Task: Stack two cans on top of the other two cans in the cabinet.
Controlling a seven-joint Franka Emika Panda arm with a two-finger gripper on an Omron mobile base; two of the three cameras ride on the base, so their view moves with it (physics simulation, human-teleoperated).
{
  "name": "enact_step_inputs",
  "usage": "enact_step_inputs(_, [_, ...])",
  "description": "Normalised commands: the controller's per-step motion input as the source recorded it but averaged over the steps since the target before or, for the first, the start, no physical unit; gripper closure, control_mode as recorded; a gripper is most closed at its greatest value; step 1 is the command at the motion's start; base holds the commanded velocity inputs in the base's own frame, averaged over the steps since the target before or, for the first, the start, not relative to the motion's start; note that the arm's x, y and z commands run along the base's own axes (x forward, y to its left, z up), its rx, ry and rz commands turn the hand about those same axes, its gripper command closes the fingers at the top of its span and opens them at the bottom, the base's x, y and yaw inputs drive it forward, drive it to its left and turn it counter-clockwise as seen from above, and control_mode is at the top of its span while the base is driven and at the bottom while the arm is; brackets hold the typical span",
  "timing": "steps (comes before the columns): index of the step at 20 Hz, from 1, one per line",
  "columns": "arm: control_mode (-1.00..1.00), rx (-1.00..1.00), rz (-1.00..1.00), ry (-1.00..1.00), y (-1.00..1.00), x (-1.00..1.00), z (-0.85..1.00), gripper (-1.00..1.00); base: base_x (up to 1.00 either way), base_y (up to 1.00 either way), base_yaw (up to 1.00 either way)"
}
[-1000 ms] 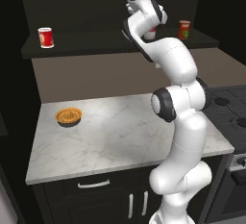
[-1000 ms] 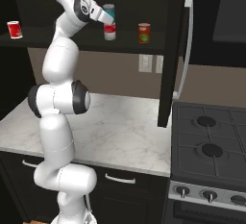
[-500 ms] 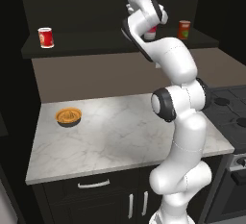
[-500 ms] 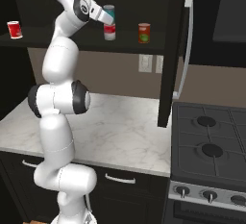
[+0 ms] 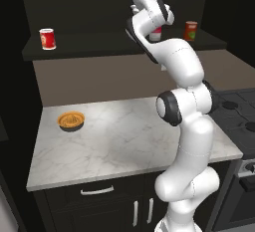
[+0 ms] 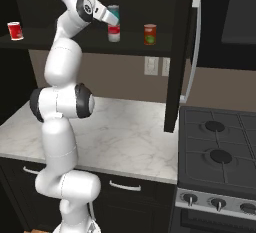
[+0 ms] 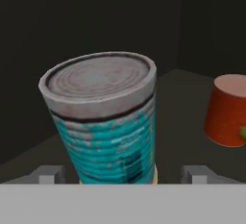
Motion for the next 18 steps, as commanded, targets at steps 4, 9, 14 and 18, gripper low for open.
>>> enact_step_inputs(4, [-1.0, 0.0, 0.0, 0.0, 0.0, 0.0, 0.0, -1.0, 0.0, 0.0, 0.0])
enact_step_inputs(9, [-1.0, 0.0, 0.0, 0.0, 0.02, -0.14, -0.05, -1.0, 0.0, 0.0, 0.0])
enact_step_inputs(14, [-1.0, 0.0, 0.0, 0.0, 0.13, -0.33, -0.17, -1.0, 0.0, 0.0, 0.0])
enact_step_inputs(18, [-1.0, 0.0, 0.0, 0.0, 0.16, -0.36, -0.2, -1.0, 0.0, 0.0, 0.0])
